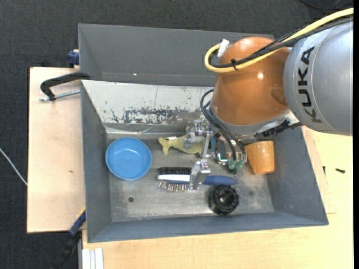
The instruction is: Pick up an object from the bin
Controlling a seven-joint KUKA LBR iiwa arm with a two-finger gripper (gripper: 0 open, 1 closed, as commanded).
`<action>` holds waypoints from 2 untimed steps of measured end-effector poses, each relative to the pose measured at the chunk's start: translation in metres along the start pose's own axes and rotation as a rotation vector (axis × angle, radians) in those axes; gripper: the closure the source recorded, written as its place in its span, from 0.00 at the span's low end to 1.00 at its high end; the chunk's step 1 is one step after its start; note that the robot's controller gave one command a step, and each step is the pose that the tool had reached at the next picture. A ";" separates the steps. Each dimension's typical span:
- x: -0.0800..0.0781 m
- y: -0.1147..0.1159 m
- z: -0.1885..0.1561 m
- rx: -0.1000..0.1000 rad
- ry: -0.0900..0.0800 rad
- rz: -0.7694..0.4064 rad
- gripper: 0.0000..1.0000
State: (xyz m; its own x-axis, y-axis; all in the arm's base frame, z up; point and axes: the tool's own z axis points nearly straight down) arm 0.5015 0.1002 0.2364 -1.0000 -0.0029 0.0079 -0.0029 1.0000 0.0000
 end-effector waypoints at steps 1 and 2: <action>-0.026 -0.007 0.101 0.001 -0.003 -0.208 0.00; -0.023 -0.044 0.165 -0.004 -0.011 0.098 0.00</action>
Offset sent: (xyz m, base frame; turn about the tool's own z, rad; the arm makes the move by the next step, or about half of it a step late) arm 0.0255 -0.0077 -0.0989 -0.2079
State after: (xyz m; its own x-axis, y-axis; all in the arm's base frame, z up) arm 0.5229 0.0564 0.0717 -0.9955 0.0952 -0.0027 0.0952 0.9955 0.0035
